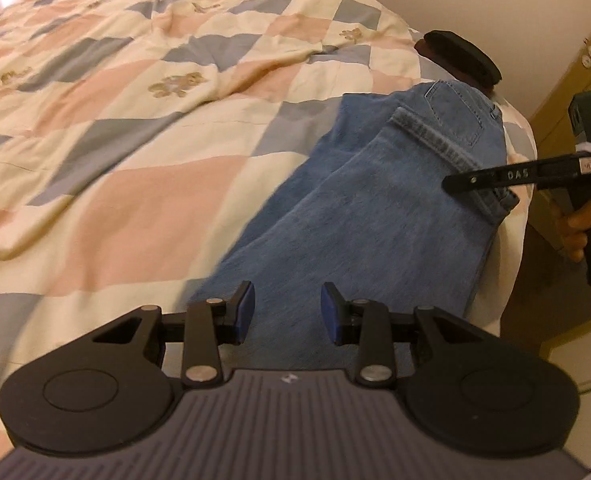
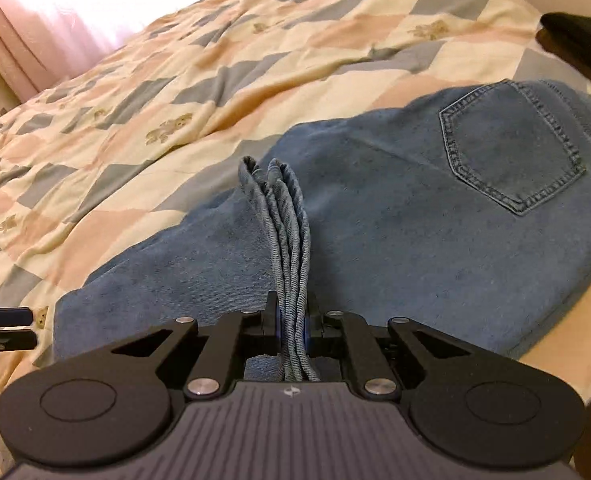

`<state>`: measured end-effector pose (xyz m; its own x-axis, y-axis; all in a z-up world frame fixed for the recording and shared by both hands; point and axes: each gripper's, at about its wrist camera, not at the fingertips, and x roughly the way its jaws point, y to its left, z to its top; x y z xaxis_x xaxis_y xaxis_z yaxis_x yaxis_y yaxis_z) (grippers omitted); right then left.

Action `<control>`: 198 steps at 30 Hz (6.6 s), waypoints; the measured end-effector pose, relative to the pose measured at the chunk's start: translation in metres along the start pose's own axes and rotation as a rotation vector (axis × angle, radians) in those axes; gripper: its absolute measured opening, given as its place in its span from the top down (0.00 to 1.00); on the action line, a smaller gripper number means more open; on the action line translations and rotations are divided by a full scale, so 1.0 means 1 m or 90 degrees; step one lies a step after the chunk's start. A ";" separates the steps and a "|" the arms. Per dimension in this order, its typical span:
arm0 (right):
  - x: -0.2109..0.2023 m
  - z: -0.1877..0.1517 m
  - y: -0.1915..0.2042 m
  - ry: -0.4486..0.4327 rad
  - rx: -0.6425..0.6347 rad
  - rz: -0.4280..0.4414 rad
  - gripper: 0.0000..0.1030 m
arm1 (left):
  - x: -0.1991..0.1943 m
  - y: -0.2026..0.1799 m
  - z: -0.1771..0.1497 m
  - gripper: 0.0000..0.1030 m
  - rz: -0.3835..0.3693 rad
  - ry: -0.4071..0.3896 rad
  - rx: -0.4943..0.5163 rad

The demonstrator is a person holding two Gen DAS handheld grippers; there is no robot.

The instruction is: Fold clothes

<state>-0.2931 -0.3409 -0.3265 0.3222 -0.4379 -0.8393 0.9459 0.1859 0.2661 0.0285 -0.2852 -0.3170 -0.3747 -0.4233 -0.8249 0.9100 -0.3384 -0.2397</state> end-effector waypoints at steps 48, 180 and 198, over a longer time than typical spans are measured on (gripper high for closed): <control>-0.034 0.133 -0.283 -0.081 -0.049 -0.064 0.91 | 0.128 -0.142 0.105 0.69 0.086 0.006 0.027; -0.033 -0.055 0.076 -0.088 0.115 -0.263 0.50 | 0.084 -0.070 0.068 0.64 0.036 -0.033 0.664; 0.068 -0.146 0.161 -0.010 -0.545 -0.576 0.19 | 0.154 -0.019 -0.046 0.52 0.105 -0.313 1.356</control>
<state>-0.1247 -0.2120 -0.4096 -0.4243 -0.7170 -0.5530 0.5006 0.3232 -0.8031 -0.0385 -0.3051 -0.4634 -0.6524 -0.5399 -0.5319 -0.4412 -0.3001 0.8458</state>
